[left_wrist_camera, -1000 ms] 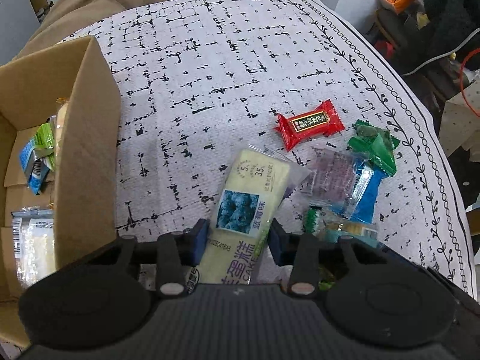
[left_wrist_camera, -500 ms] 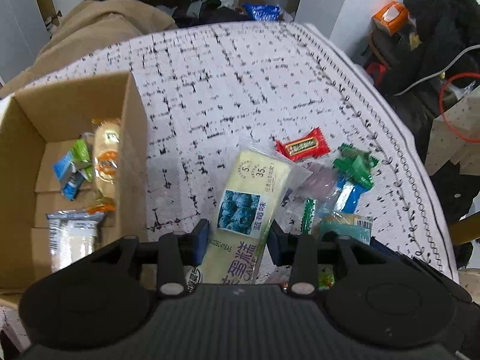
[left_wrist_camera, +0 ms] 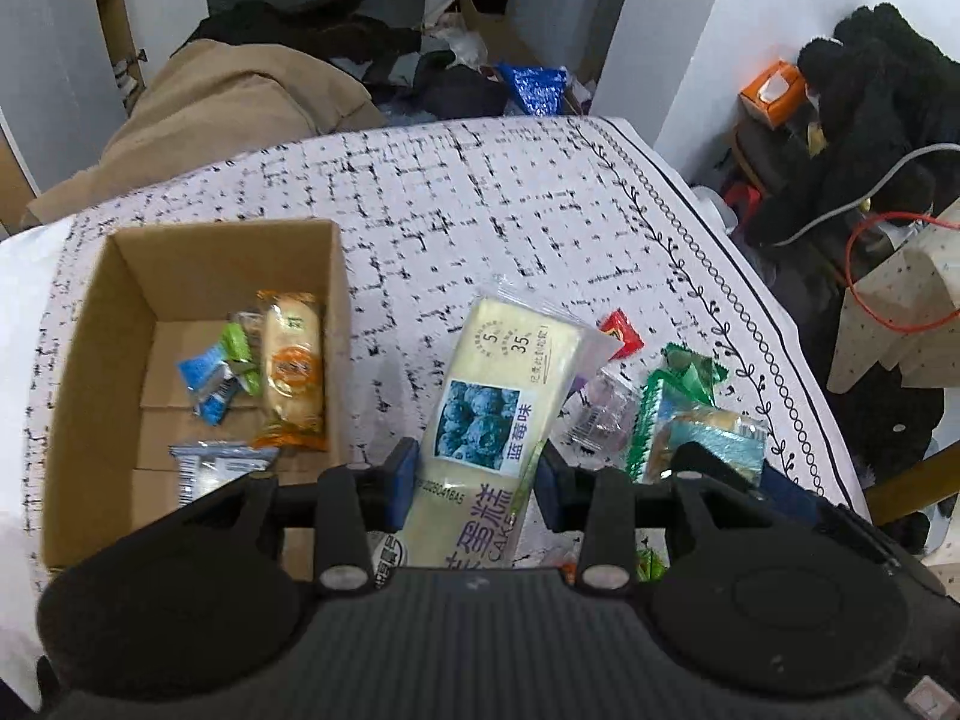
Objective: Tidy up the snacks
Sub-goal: 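Grasp the blueberry cake bar with the left tool while the right tool grasps the blue-green packet, then carry the cake bar and blue-green packet into the box and open both tools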
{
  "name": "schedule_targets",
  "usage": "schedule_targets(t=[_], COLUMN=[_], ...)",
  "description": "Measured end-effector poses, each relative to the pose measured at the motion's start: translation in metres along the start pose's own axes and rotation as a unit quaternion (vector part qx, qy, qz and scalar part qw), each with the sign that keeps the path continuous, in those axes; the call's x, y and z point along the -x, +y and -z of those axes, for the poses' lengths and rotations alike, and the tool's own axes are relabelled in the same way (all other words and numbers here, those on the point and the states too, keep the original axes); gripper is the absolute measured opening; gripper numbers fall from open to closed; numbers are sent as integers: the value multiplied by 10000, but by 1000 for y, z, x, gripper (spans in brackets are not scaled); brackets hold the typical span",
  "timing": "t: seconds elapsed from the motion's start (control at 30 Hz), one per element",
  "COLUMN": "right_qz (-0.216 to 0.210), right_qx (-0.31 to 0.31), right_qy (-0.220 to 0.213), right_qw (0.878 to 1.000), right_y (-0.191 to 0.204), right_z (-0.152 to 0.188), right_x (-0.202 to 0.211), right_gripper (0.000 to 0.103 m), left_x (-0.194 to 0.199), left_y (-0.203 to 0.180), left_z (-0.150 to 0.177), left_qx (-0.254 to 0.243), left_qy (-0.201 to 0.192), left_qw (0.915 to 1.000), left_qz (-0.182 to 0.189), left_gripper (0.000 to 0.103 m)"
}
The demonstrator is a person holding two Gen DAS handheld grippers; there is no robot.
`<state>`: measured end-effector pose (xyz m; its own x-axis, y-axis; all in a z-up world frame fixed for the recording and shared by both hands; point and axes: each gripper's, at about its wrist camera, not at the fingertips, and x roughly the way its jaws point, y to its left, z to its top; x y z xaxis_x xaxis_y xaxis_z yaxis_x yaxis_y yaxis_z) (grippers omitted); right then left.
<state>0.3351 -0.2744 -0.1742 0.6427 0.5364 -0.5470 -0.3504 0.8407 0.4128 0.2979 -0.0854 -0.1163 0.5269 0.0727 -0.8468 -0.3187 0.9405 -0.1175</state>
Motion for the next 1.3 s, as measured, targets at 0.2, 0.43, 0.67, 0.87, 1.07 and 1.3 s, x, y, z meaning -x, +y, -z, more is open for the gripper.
schedule_targets(t=[0.2,0.43,0.67,0.87,1.07,1.3], right_qz=[-210,-350,-483,-556,-687,-752], right_qx=[-7,-46,-127,-61,127,269], right_qy=[-310,-382,-462,-435,-327,-182], right_qw=[9993,9986,9977,9975,9970,9966], right_y=[14,30,44,59,79,97], right_z=[-9,-13,-19,-19,-12,-5], right_x=[8,2,-7,-14,-22,-35], right_gripper=[47,47,47,47,47,47], left_x=[14,23,25,21,9,-2], left_y=[12,34,59,81,105,125], left_z=[-6,-11,-16,-22,-27,-27], left_qx=[41,236,472,672,941,1173], left_qy=[-142,-233,-251,-231,-203,-85], left_qw=[9999,9992,9976,9960,9926,9897], left_qz=[-78,-225,-442,-543,-737,-816], left_gripper=[40,40,40,40,40,40])
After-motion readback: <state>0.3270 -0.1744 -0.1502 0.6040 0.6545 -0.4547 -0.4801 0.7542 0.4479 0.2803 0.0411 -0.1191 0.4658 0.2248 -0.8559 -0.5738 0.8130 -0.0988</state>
